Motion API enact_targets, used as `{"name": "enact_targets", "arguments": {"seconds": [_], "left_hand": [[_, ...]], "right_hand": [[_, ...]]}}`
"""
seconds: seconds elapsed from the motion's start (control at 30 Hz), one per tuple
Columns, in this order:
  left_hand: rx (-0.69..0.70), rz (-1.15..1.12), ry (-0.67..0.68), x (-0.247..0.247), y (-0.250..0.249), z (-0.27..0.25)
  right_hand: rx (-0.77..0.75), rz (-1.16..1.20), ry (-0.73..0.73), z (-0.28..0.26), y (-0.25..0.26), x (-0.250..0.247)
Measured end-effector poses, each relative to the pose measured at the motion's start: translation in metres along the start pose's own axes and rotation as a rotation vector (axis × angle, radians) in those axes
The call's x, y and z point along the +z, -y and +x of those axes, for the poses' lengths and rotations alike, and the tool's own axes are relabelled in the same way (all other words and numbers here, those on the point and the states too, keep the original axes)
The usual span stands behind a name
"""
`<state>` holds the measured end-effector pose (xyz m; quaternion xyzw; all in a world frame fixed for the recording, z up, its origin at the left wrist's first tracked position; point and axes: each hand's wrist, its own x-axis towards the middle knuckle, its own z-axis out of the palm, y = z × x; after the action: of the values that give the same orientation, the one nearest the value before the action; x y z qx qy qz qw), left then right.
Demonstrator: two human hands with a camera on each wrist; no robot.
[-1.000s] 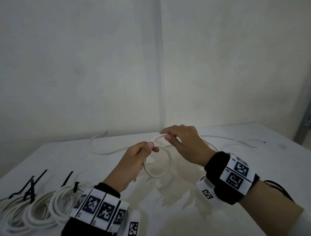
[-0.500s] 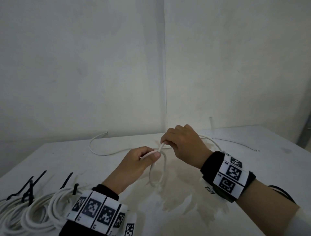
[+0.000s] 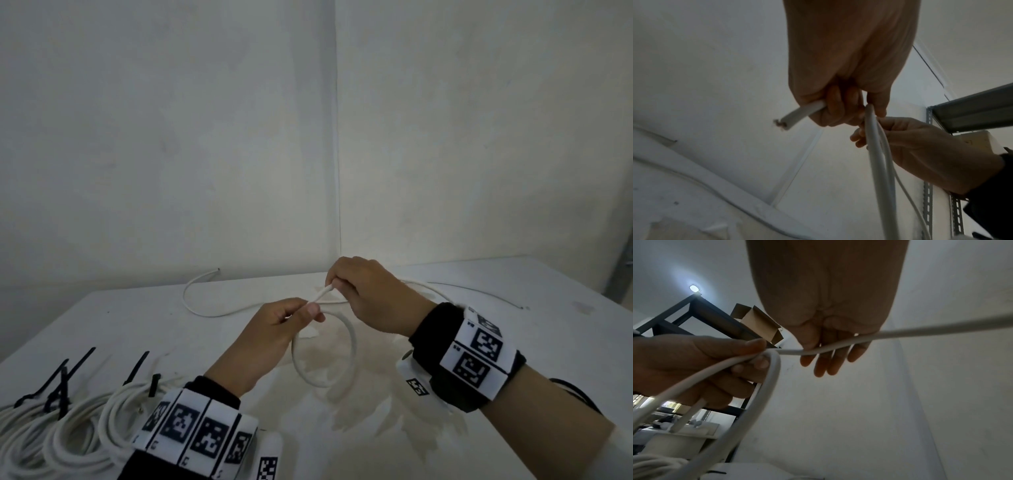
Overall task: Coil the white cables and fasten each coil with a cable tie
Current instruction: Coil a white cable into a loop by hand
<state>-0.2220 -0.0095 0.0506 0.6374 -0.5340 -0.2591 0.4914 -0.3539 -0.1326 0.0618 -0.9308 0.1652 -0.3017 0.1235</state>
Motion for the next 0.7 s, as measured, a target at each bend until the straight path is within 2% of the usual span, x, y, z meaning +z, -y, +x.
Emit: {"name": "enact_targets", "arguments": {"seconds": [0.13,0.3,0.47,0.7], "left_hand": [[-0.019,-0.026,-0.02,-0.0054,-0.0016,0.0005],[-0.038,-0.036,0.012,-0.0016,-0.0005,0.0002],[-0.064,-0.041,0.034,-0.0018,0.0045,0.0006],[-0.044,-0.06,-0.005,0.0028,0.003,0.0008]], "right_hand": [[0.046,0.204,0.113,-0.0101,0.0053,0.0057],[0.146,0.249,0.069,-0.0074,0.0026,0.0037],[0.161,0.197,0.087,-0.007,-0.001,-0.0015],[0.188,0.313,0.128,-0.0104,-0.0001,-0.0026]]}}
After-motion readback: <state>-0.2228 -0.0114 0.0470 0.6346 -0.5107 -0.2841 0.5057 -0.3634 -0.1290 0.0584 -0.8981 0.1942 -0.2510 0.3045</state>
